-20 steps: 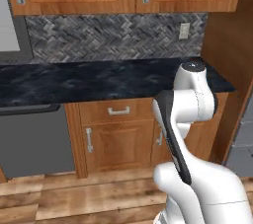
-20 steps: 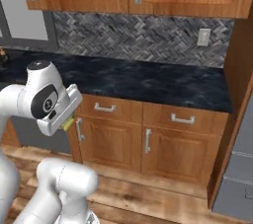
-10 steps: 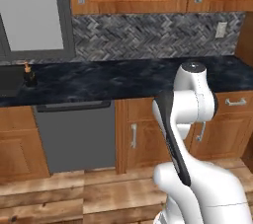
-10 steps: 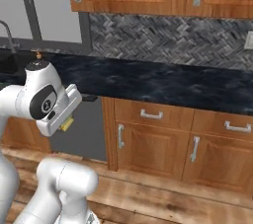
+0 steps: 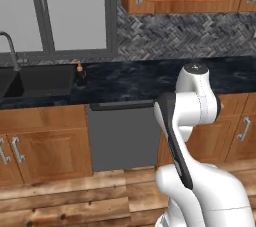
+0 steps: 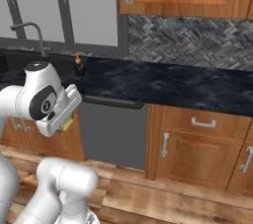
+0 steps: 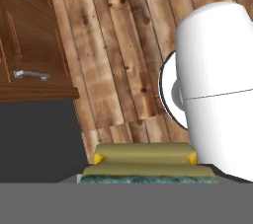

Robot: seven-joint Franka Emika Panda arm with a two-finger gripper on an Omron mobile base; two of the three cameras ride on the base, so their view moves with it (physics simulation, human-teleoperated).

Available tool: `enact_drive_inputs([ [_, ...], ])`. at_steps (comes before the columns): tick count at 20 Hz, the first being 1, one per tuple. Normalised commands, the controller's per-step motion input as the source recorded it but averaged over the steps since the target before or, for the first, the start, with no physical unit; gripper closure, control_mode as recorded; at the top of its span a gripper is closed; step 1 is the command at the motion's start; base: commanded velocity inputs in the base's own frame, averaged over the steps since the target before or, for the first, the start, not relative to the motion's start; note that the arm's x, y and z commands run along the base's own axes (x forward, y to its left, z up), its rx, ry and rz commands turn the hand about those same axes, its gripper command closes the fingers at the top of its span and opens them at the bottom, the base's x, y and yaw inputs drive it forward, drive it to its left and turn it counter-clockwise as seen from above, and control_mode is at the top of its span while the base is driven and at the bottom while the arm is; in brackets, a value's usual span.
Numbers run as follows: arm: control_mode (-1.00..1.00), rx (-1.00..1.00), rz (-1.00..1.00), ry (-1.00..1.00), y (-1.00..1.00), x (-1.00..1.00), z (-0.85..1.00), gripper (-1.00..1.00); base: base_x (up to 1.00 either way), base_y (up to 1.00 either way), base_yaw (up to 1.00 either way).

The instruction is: Restock the sink supplies by placing the sponge and soap dispenser on the counter and next to the sink. Make sure the soap dispenser is upright.

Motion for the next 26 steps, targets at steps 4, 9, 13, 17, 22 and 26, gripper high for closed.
enact_drive_inputs([
  [4, 1.0, 0.0, 0.0, 0.0, 0.0, 0.0, 0.0, 1.0, 0.59, 1.0, 0.0],
  [9, 1.0, 0.0, 0.0, 0.0, 0.0, 0.0, 0.0, 1.0, 0.88, 1.0, 0.0],
  [13, 1.0, 0.0, 0.0, 0.0, 0.0, 0.0, 0.0, 1.0, 0.98, 1.0, 0.0],
  [17, 1.0, 0.0, 0.0, 0.0, 0.0, 0.0, 0.0, 1.0, 0.84, 1.0, 0.0],
  [22, 1.0, 0.0, 0.0, 0.0, 0.0, 0.0, 0.0, 1.0, 0.23, -0.3, 0.0],
  [26, 1.0, 0.0, 0.0, 0.0, 0.0, 0.0, 0.0, 1.0, 0.11, -1.0, 0.0],
])
